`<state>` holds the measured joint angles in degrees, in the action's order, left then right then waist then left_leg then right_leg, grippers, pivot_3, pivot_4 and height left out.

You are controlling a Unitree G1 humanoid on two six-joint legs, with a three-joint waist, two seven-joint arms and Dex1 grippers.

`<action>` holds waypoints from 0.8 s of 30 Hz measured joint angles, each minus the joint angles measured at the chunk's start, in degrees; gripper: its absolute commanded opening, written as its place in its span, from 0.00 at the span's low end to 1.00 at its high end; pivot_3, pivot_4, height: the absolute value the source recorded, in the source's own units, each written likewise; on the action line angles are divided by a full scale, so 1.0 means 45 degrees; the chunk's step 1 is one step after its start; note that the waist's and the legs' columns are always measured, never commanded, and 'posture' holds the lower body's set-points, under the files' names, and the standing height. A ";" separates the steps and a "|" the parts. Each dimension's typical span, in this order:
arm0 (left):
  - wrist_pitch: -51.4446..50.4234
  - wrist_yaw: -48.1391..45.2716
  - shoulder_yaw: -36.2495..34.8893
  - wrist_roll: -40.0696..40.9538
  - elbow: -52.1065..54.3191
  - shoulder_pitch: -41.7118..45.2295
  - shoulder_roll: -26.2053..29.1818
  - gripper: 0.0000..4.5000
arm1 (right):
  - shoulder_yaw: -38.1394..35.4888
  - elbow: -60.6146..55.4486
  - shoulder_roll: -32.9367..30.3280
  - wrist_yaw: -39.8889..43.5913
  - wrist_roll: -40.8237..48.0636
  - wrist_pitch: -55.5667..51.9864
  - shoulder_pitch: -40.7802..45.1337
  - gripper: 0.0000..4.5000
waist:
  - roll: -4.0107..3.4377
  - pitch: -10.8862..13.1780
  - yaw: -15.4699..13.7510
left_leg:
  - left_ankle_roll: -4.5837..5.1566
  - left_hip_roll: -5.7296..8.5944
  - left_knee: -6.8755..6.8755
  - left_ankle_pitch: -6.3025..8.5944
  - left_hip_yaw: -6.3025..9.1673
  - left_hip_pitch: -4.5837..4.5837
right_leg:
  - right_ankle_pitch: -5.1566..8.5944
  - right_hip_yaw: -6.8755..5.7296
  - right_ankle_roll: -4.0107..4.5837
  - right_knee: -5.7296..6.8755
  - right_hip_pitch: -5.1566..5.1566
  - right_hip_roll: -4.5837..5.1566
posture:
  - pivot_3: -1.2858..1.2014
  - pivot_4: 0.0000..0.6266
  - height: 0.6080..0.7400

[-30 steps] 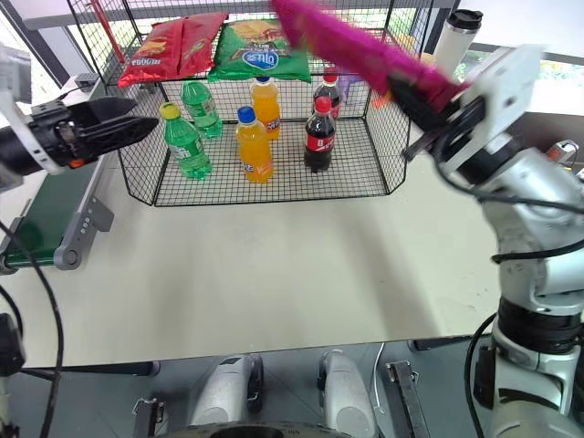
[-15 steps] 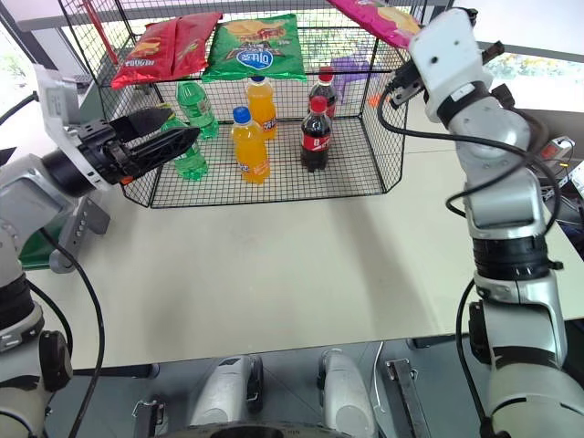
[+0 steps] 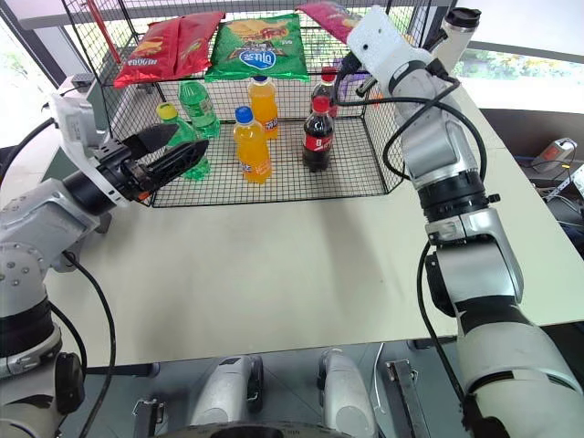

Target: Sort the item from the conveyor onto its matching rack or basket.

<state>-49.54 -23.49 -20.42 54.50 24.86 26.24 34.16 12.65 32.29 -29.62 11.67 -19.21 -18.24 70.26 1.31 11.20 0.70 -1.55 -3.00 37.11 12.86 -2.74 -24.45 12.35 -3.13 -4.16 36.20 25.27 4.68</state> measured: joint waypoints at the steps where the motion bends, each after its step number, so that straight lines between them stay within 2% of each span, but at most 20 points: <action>1: 0.0078 0.0001 0.0100 -0.0073 -0.0001 -0.0122 -0.0005 0.99 | 0.0037 0.0254 0.0032 0.0024 -0.0076 0.0063 0.0114 0.00 | 0.0000 0.0000 0.0002 | 0.0000 0.0000 0.0000 0.0000 0.0001 0.0001 | 0.0000 -0.0001 0.0000 0.0000 -0.0001 -0.0001 | 0.52 0.24 1.00; 2: 0.0114 -0.0002 0.0202 -0.0117 -0.0003 -0.0235 -0.0014 1.00 | 0.0046 0.0471 0.0094 0.0064 -0.0137 0.0161 0.0154 0.19 | 0.0000 0.0000 0.0004 | 0.0000 0.0000 -0.0001 0.0000 0.0001 0.0002 | 0.0000 -0.0001 0.0000 0.0001 -0.0001 -0.0001 | 0.52 0.24 1.00; 3: 0.0117 -0.0001 0.0242 -0.0139 -0.0006 -0.0250 -0.0025 1.00 | 0.0053 0.0552 0.0125 0.0080 -0.0159 0.0191 0.0153 0.25 | 0.0000 0.0000 0.0004 | 0.0000 0.0000 0.0000 0.0000 0.0001 0.0001 | 0.0000 -0.0001 0.0000 0.0001 0.0000 -0.0001 | 0.52 0.24 1.00; 5: 0.0292 0.0007 0.0314 -0.0207 -0.0005 -0.0259 -0.0077 1.00 | 0.0057 0.0821 0.0311 0.0359 -0.0155 0.0295 0.0155 0.44 | 0.0000 0.0000 0.0016 | 0.0000 0.0000 0.0000 0.0000 0.0000 0.0000 | -0.0001 0.0000 -0.0001 0.0001 0.0000 -0.0001 | 0.52 0.24 1.00; 6: 0.0327 0.0011 0.0332 -0.0233 -0.0005 -0.0262 -0.0095 1.00 | 0.0053 0.0843 0.0337 0.0408 -0.0155 0.0371 0.0174 0.59 | -0.0001 0.0000 0.0018 | 0.0000 0.0000 0.0000 0.0000 0.0000 0.0000 | -0.0001 0.0000 -0.0001 0.0001 0.0001 -0.0001 | 0.52 0.24 1.00; 7: 0.0344 0.0016 0.0336 -0.0254 -0.0005 -0.0273 -0.0096 1.00 | 0.0040 0.0844 0.0329 0.0486 -0.0157 0.0403 0.0252 0.66 | -0.0001 0.0000 0.0021 | 0.0000 -0.0001 -0.0002 0.0000 0.0000 0.0001 | -0.0001 0.0000 -0.0001 0.0001 0.0001 -0.0001 | 0.52 0.24 1.00; 10: 0.0387 0.0018 0.0360 -0.0359 -0.0007 -0.0328 -0.0118 1.00 | 0.0009 0.0837 0.0320 0.1005 -0.0147 0.0441 0.0587 0.96 | -0.0001 0.0000 0.0026 | 0.0000 -0.0001 -0.0003 0.0000 0.0001 0.0004 | -0.0001 -0.0001 -0.0001 0.0001 0.0000 -0.0002 | 0.52 0.24 1.00; 19: 0.0627 0.0018 0.0424 -0.0667 -0.0010 -0.0746 -0.0232 1.00 | -0.0175 -0.0051 -0.0080 0.3896 0.0806 0.0008 0.0739 0.98 | -0.0002 0.0001 0.0020 | 0.0000 -0.0002 -0.0005 0.0000 0.0001 0.0003 | -0.0001 -0.0003 -0.0001 0.0000 0.0000 -0.0002 | 0.52 0.24 1.00; 24: 0.0765 0.0019 0.0449 -0.0799 -0.0014 -0.0795 -0.0265 1.00 | -0.0228 -0.0294 -0.0158 0.4861 0.1099 -0.0185 0.0739 0.98 | -0.0002 0.0001 0.0021 | 0.0000 -0.0002 -0.0004 0.0001 0.0000 0.0003 | -0.0001 -0.0003 -0.0001 0.0000 0.0000 -0.0002 | 0.52 0.24 1.00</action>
<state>-46.10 -23.41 -18.40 50.90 24.80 22.67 32.97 11.62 30.96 -30.33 33.54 -14.26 -19.08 73.58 1.30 11.21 0.79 -1.55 -3.01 37.09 12.86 -2.75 -24.43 12.34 -3.14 -4.17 36.20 25.27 4.67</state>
